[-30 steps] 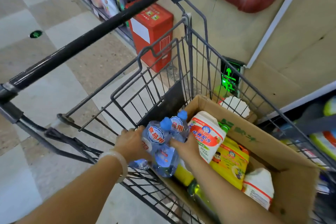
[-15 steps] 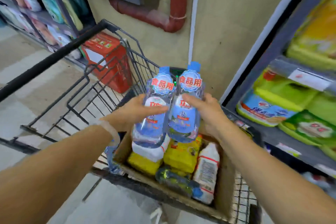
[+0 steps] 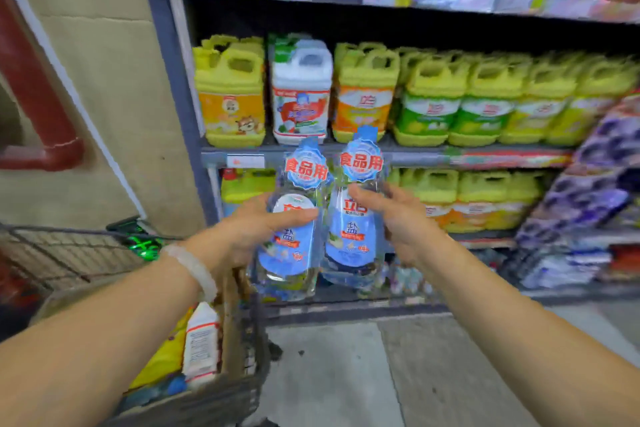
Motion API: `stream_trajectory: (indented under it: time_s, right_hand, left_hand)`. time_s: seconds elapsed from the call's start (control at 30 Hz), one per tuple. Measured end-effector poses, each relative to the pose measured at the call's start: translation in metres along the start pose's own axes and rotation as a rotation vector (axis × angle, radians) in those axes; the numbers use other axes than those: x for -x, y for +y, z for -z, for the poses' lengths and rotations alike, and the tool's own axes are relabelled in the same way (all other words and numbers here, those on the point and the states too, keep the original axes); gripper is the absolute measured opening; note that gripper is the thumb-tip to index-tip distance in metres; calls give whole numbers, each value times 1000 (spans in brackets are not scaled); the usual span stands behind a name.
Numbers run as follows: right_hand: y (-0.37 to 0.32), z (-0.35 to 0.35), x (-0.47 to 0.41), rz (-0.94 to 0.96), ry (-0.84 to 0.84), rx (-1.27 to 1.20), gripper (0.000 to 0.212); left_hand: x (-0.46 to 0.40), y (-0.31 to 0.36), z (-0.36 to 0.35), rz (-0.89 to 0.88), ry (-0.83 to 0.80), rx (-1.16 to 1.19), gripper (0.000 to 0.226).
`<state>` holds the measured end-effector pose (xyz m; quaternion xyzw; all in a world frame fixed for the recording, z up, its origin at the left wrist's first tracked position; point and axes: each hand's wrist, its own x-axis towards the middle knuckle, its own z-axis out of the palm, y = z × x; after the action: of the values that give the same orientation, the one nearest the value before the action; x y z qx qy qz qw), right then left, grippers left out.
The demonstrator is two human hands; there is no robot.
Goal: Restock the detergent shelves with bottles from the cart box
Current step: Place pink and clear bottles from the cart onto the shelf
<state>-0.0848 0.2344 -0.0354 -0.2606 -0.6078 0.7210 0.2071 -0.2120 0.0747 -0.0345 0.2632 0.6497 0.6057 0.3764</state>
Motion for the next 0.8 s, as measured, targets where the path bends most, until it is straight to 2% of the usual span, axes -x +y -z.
stream_trajectory:
  time_s: [0.1, 0.13, 0.27, 0.33, 0.57, 0.7, 0.73, 0.8]
  right_hand:
    - [-28, 80, 38, 35, 116, 31, 57]
    - [-36, 105, 49, 47, 160, 33, 57]
    - [-58, 196, 86, 115, 301, -9, 21]
    - [-64, 234, 99, 150, 358, -23, 12]
    - [-85, 356, 103, 184, 591, -16, 26]
    - [-114, 428, 79, 231, 632, 3, 25]
    - [-124, 446, 72, 235, 642, 8, 21]
    - [-146, 482, 58, 246, 650, 21, 17]
  left_hand:
    - [-18, 16, -83, -19, -116, -50, 8]
    - [-23, 21, -110, -25, -162, -63, 8]
    - [-42, 40, -210, -76, -305, -87, 11]
    - [-56, 47, -252, -89, -379, -93, 9]
    - [-123, 64, -386, -143, -551, -48, 15]
    - [-182, 87, -453, -155, -645, -81, 62]
    - [-197, 96, -471, -156, -659, -86, 62]
    - [-225, 115, -505, -180, -675, -80, 40]
